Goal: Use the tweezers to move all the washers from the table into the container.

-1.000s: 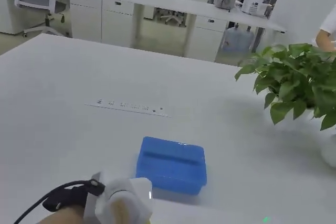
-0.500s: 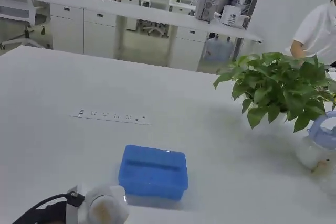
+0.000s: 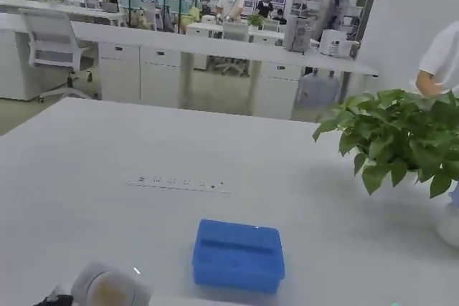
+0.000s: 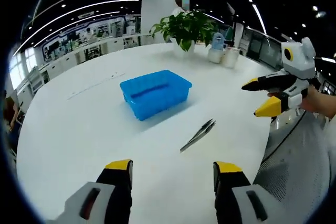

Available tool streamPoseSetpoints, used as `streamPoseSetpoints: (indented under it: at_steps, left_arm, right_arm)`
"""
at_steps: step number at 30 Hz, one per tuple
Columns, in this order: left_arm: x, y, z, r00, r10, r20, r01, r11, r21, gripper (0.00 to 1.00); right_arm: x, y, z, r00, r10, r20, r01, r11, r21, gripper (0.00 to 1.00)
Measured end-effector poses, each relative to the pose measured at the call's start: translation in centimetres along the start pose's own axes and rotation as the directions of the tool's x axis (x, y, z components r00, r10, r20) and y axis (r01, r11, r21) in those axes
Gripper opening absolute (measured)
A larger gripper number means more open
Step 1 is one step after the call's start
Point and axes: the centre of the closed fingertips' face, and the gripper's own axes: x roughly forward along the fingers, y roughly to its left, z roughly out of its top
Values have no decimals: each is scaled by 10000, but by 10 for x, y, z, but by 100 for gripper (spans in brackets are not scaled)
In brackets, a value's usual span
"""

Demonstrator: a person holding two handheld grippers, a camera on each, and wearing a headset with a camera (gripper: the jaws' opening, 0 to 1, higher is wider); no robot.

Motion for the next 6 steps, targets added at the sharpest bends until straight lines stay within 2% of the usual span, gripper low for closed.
streamPoseSetpoints:
  at_steps: [1, 4, 6]
  left_arm:
    - [-5, 1, -2, 9999, 112, -62, -111, 9999, 103, 67]
    - [-13, 11, 1, 9969, 757, 227, -758, 9971, 11, 73]
    - [-17, 14, 5, 9941, 998, 420, -996, 9950, -74, 76]
  right_arm:
    - [0, 0, 1, 10000, 25, 33, -25, 10000, 43, 68]
    - [-2, 1, 4, 10000, 45, 80, -46, 10000, 79, 71]
    - [-4, 0, 7, 9999, -11, 146, 12, 10000, -64, 72]
